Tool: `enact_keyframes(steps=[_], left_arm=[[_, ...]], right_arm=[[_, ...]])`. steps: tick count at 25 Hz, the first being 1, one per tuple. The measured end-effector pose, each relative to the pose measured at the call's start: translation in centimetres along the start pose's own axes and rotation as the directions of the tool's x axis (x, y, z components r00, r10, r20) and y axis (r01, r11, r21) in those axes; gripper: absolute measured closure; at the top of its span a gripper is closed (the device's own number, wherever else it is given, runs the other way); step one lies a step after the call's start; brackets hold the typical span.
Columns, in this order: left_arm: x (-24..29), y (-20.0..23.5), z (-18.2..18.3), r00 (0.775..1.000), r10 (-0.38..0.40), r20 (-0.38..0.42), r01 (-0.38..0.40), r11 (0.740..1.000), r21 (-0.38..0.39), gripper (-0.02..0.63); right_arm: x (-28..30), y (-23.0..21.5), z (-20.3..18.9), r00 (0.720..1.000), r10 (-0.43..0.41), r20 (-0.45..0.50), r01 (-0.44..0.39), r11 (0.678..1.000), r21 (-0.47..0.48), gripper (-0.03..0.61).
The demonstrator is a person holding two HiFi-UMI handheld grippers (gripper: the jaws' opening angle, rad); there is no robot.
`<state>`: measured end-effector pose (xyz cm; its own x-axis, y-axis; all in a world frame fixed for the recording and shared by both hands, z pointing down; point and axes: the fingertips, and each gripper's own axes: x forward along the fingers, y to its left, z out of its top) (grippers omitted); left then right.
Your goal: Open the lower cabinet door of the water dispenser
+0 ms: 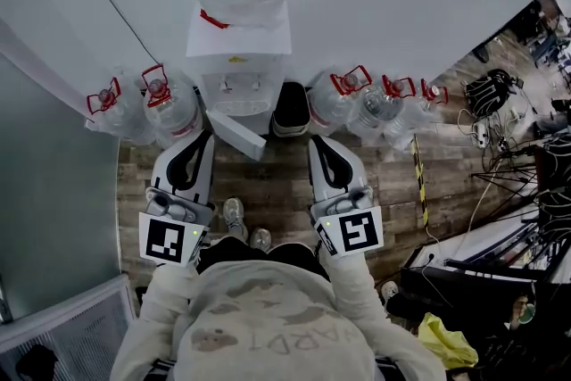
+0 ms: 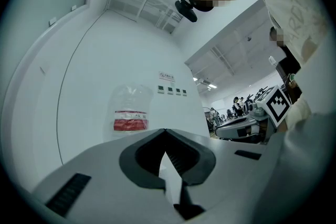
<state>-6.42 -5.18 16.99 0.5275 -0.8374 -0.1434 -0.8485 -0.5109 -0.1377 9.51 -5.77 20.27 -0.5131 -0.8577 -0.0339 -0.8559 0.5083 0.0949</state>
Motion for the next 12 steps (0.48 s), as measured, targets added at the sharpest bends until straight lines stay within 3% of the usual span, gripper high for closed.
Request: enact_keyframes(steps=[12], left_arm=[[-0.6, -0.8, 1.0, 1.0, 0.003, 0.019, -0.003, 1.0, -0.007, 0.61]], right_arm=[[-1.2, 0.1, 0.7, 1.0, -0.012, 0.019, 0.012, 1.0, 0.0, 0.569]])
